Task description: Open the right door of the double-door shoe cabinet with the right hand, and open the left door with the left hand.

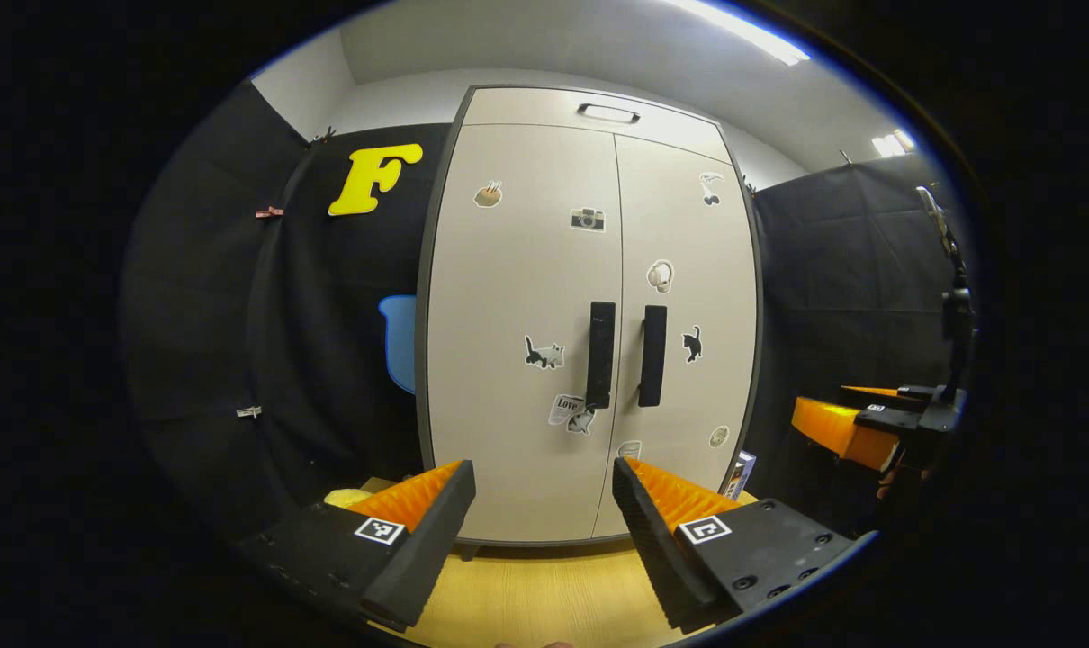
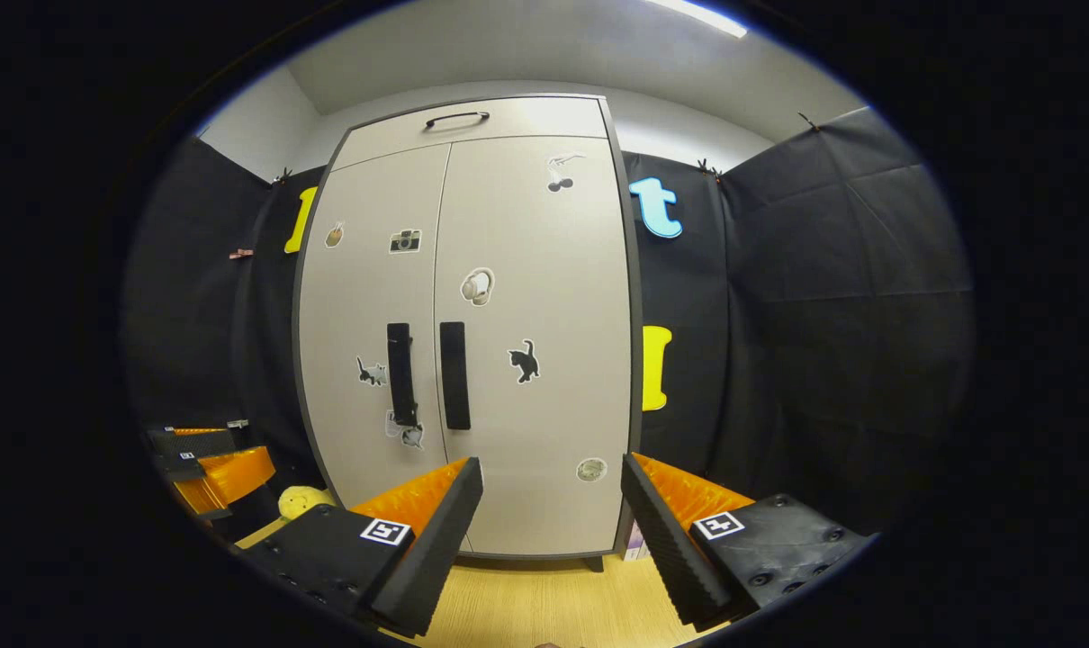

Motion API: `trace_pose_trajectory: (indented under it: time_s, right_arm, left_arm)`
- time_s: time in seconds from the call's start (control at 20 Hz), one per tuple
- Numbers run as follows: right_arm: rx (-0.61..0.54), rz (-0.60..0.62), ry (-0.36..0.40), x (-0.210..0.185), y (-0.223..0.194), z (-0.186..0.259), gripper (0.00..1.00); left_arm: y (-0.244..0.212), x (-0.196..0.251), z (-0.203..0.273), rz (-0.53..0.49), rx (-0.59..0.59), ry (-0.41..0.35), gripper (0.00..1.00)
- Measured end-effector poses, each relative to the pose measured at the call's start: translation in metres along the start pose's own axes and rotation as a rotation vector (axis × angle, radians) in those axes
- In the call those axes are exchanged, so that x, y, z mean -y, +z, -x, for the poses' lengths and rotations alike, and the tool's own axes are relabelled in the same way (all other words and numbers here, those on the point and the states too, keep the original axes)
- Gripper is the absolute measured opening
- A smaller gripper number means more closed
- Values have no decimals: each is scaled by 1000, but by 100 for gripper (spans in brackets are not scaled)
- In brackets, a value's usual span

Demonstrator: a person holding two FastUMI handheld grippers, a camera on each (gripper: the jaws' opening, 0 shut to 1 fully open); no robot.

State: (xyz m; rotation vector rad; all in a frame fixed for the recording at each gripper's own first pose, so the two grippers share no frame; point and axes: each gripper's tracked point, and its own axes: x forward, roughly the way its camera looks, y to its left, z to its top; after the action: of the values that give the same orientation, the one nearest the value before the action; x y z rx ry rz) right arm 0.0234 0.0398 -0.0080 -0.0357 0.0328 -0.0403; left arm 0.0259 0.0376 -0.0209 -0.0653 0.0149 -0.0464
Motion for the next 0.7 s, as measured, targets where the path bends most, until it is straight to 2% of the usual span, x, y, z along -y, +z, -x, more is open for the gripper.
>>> trace_pose_trajectory:
  time_s: [0.35, 0.55, 0.7]
  right_arm:
    - [3, -18, 30, -19, 18, -22, 98]
    - [-16, -42, 43, -33, 32, -41, 98]
    - [6, -11, 35, -43, 45, -60, 98]
  left_arm:
    - [-10, -12, 5, -6, -16, 4, 95]
    - [-17, -23, 11, 19, -22, 8, 95]
    - [-25, -30, 14, 56, -33, 10, 95]
